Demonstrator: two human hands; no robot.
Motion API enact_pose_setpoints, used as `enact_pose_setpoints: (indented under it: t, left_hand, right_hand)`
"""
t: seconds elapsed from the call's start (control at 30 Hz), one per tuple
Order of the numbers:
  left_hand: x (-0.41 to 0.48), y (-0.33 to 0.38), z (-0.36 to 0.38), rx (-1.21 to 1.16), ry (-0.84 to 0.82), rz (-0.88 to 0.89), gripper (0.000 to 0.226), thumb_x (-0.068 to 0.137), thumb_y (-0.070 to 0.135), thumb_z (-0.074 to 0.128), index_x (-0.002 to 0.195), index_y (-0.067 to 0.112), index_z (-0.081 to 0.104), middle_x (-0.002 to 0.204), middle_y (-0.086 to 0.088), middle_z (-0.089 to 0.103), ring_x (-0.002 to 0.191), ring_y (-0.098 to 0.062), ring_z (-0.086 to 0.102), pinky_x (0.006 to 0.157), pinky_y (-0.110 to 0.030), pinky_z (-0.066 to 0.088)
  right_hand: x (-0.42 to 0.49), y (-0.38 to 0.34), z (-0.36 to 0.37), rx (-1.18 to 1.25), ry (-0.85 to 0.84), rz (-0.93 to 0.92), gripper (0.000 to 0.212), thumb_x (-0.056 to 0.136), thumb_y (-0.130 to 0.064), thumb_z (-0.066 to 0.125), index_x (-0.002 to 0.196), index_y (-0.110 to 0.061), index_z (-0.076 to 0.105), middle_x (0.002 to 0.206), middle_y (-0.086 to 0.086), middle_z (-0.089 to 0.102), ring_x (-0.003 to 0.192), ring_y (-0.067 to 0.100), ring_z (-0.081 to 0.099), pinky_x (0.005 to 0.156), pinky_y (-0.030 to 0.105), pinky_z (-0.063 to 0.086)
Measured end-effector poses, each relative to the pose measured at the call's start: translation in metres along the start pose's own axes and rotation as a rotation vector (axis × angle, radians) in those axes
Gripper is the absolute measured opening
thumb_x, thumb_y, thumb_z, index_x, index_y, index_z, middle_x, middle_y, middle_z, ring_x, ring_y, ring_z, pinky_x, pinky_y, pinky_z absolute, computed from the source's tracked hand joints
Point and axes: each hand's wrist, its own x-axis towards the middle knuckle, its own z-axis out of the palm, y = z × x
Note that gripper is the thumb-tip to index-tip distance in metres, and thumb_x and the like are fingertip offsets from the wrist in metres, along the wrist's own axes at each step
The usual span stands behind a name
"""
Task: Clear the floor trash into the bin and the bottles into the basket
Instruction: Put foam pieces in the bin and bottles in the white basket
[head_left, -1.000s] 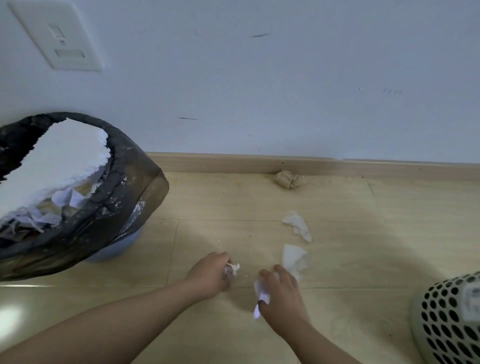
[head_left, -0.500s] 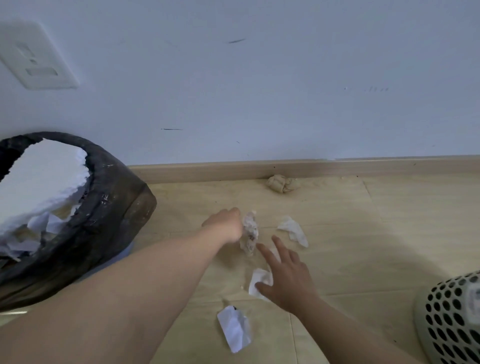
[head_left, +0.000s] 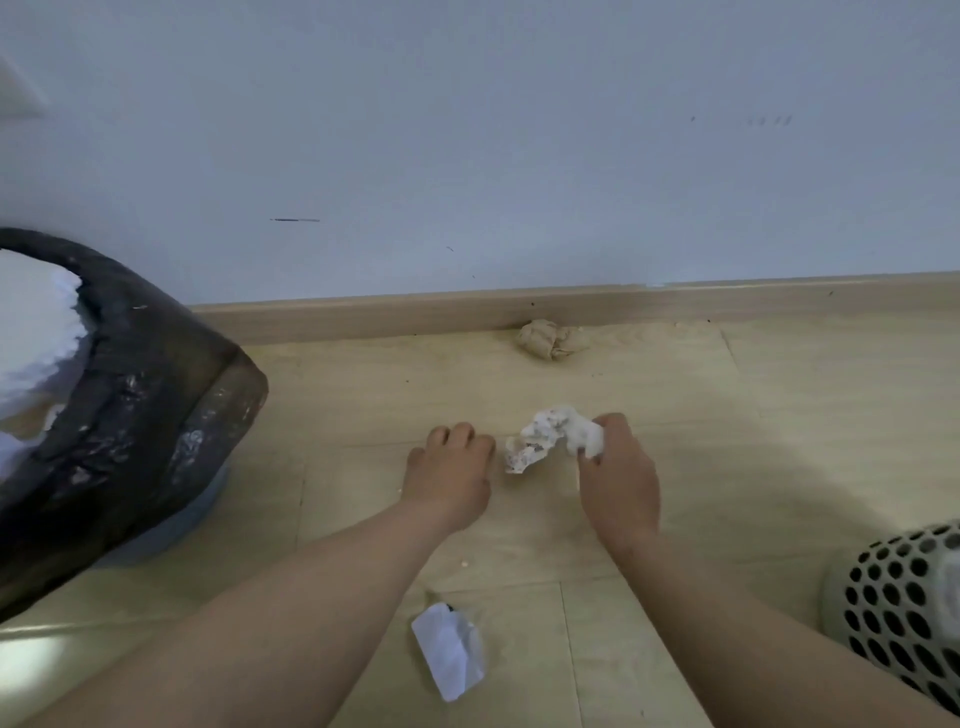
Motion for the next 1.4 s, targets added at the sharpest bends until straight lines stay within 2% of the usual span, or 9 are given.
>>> enact_pose_setpoints:
  t: [0.1,0.2,0.43,0.53,0.63,0.83,0.97,1.2,1.4]
  left_hand:
    - [0.002,-0.004,0.006,0.005,0.066,0.013,0.036,0.09,0.023,0.045,0.126,0.023,0.043,0.136,0.002,0.035,0.128,-0.023,0.031,0.093,-0.037,0.038]
    - [0.003,-0.007,0.01,-0.025,0.112,0.028,0.034,0.089,0.023,0.046,0.123,0.025,0.046,0.134,0.004,0.036,0.127,-0.022,0.031,0.092,-0.035,0.038]
    - [0.019,-0.008,0.009,-0.282,0.156,-0.064,0.051,0.081,0.007,0.046,0.13,0.018,0.043,0.138,-0.002,0.039,0.127,-0.025,0.031,0.101,-0.031,0.031]
    - [0.031,0.0,-0.001,-0.401,0.179,-0.097,0.055,0.081,0.001,0.044,0.134,0.016,0.041,0.142,-0.007,0.034,0.126,-0.03,0.033,0.104,-0.034,0.031]
    - [0.047,0.014,-0.011,-0.432,0.146,-0.028,0.062,0.082,0.001,0.044,0.139,0.021,0.035,0.149,-0.008,0.021,0.132,-0.031,0.029,0.109,-0.038,0.03]
    - [0.096,0.036,-0.029,-0.118,0.059,0.138,0.075,0.087,0.0,0.041,0.148,0.033,0.014,0.158,0.003,-0.006,0.138,-0.034,0.019,0.105,-0.045,0.035]
    - [0.117,0.045,-0.029,0.059,0.026,0.133,0.062,0.093,0.007,0.033,0.147,0.032,0.018,0.155,0.0,0.017,0.133,-0.033,0.026,0.102,-0.044,0.033]
    - [0.075,0.045,-0.005,-0.088,0.06,0.07,0.037,0.097,0.007,0.031,0.131,0.017,0.043,0.128,-0.013,0.041,0.111,-0.038,0.042,0.09,-0.039,0.039]
    - [0.048,0.003,-0.004,-0.271,-0.078,0.103,0.021,0.09,0.022,0.056,0.107,0.011,0.055,0.109,-0.013,0.057,0.104,-0.03,0.054,0.077,-0.03,0.038]
  right_hand:
    - [0.019,-0.002,-0.002,0.089,0.081,0.046,0.022,0.088,-0.007,0.05,0.111,-0.007,0.05,0.115,0.012,0.049,0.097,0.029,0.05,0.071,0.031,0.036]
    - [0.027,0.009,0.003,-0.009,-0.071,0.066,0.033,0.087,-0.007,0.054,0.119,-0.007,0.049,0.132,0.011,0.04,0.116,0.032,0.042,0.085,0.033,0.036]
    - [0.013,0.015,0.022,-0.153,-0.32,-0.043,0.067,0.086,-0.008,0.051,0.146,-0.019,0.024,0.145,0.007,0.036,0.125,0.031,0.038,0.101,0.035,0.032]
    - [0.015,0.021,0.025,-0.037,-0.306,0.014,0.063,0.085,-0.007,0.05,0.144,-0.018,0.03,0.137,0.01,0.045,0.123,0.03,0.045,0.097,0.036,0.039]
    - [0.022,0.035,0.023,-0.03,-0.178,0.117,0.035,0.087,-0.01,0.045,0.121,-0.007,0.049,0.12,0.018,0.054,0.105,0.034,0.053,0.08,0.037,0.044]
    - [0.029,0.043,0.02,-0.011,-0.187,0.231,0.022,0.089,-0.01,0.045,0.106,0.002,0.05,0.112,0.022,0.053,0.099,0.037,0.053,0.068,0.03,0.034]
    - [0.032,0.051,0.018,-0.002,-0.229,0.181,0.02,0.088,-0.006,0.049,0.104,0.006,0.051,0.106,0.02,0.052,0.098,0.034,0.053,0.064,0.024,0.024]
    - [0.033,0.05,0.007,-0.053,-0.326,0.126,0.015,0.087,-0.019,0.058,0.085,-0.006,0.051,0.097,0.019,0.054,0.098,0.031,0.051,0.059,0.023,0.017]
    - [0.026,0.059,-0.007,0.129,-0.225,0.284,0.012,0.089,-0.014,0.046,0.101,-0.011,0.048,0.097,0.018,0.062,0.085,0.032,0.057,0.067,0.032,0.044]
